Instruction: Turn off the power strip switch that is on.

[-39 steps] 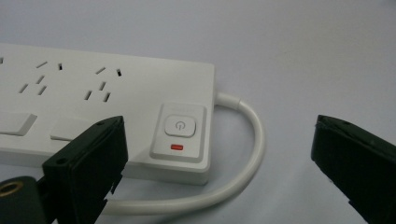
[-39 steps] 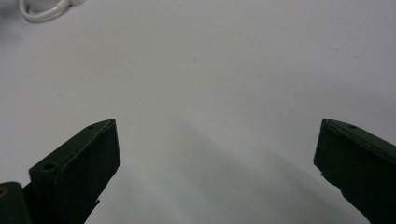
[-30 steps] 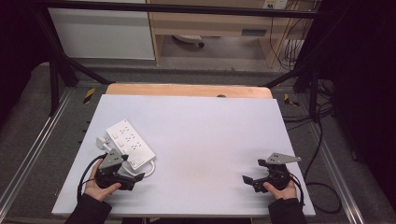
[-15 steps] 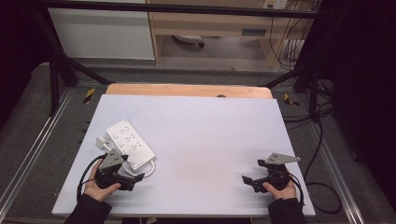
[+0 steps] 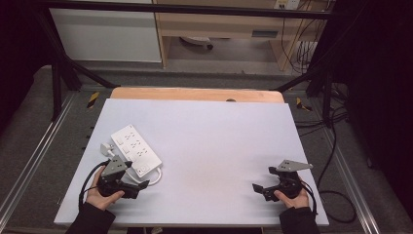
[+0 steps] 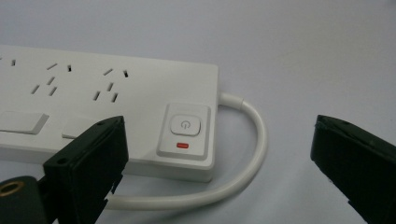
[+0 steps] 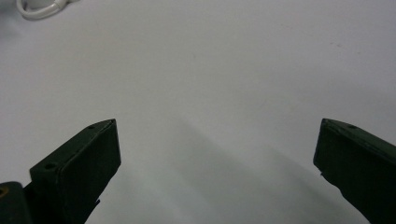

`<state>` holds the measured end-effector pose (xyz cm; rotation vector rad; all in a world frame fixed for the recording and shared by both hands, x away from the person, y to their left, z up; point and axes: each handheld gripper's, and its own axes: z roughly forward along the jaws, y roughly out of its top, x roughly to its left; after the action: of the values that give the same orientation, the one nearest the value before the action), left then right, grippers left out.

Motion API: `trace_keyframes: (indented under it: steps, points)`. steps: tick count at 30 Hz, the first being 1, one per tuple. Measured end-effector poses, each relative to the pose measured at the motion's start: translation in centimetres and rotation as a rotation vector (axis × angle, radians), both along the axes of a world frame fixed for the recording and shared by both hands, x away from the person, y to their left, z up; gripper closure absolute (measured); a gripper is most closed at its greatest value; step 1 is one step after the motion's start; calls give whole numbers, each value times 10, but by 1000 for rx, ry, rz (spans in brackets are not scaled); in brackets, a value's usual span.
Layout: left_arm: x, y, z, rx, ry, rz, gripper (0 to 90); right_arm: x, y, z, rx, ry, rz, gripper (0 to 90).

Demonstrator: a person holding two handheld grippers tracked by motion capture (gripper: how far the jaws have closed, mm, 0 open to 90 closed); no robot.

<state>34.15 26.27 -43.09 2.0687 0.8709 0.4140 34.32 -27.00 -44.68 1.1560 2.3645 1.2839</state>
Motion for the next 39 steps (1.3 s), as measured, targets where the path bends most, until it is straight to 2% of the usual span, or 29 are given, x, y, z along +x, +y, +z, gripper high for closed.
trace_keyframes:
  steps: [39]
  points:
    - [1,12,7,12,-6,42,41,0,0,-1,-16,-2,-2,12]
